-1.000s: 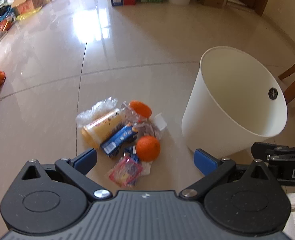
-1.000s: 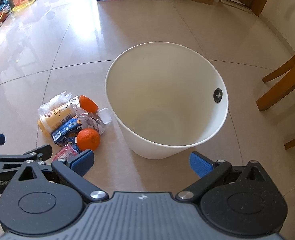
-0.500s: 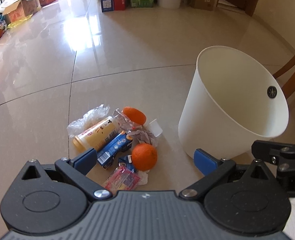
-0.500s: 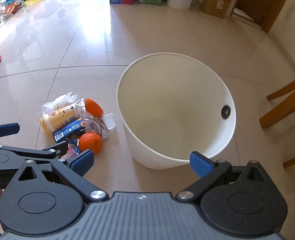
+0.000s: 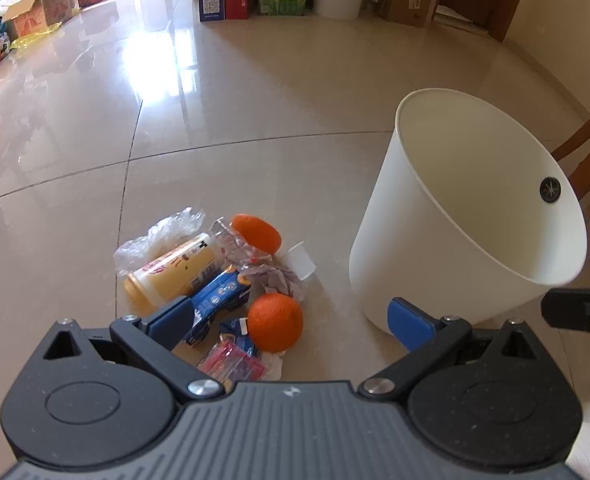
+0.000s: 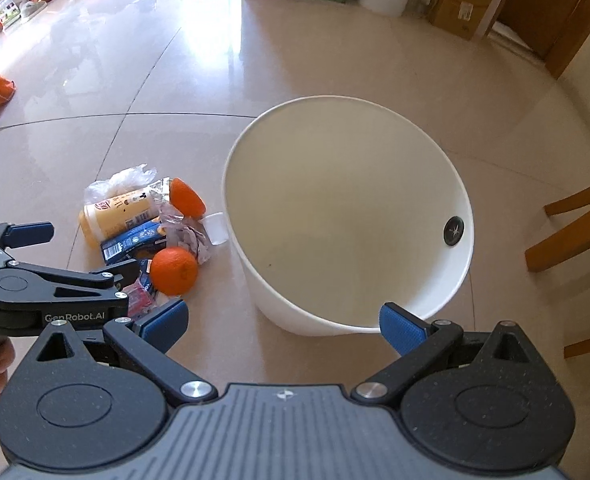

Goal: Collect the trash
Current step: 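Move the left gripper toward the trash pile beside the white bin, then grasp the red-and-white snack wrapper with the left gripper while the right gripper holds the bin rim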

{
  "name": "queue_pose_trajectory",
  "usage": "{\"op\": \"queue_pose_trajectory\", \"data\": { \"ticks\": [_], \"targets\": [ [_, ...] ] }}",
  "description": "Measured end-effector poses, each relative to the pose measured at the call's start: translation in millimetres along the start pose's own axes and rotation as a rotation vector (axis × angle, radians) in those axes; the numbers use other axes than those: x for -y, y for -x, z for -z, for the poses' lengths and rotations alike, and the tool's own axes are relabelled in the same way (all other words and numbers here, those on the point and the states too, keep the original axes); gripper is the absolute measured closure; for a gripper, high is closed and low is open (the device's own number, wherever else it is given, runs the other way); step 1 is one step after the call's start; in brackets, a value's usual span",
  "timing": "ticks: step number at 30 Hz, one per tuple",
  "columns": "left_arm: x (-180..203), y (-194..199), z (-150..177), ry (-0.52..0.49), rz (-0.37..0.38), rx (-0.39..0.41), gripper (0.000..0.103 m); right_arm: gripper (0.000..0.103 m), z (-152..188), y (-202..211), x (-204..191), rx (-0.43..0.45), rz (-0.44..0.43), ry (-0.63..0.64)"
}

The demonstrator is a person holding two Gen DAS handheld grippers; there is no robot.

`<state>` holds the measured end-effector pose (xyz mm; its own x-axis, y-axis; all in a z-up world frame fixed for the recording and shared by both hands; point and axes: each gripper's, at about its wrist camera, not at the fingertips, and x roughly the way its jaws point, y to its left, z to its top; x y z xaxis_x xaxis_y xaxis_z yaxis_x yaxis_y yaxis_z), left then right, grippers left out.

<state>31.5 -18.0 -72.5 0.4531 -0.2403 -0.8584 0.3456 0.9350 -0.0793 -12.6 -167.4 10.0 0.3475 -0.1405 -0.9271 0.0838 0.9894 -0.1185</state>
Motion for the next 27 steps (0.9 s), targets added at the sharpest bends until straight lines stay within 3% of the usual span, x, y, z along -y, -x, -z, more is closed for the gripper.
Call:
{"op": "queue_pose_trajectory", "data": {
  "ticks": [9, 14, 20, 27],
  "targets": [
    [4, -23, 1, 0.026, 0.018, 0.011, 0.001, 0.000, -16, -20, 25, -0.015, 0.019, 0.025],
    [6, -33, 2, 0.019, 0.000, 0.017, 0.001, 0.000, -38, -25, 67, 0.021, 0.046, -0.029],
    [6, -45, 10, -0.006, -0.028, 0.011, 0.001, 0.002, -54, -51, 128, 0.041, 0.137, -0.119],
    [-8, -63, 31, -0.025, -0.076, -0.002, 0.001, 0.027, -55, -90, 169, -0.014, 0.146, -0.182]
  ]
}}
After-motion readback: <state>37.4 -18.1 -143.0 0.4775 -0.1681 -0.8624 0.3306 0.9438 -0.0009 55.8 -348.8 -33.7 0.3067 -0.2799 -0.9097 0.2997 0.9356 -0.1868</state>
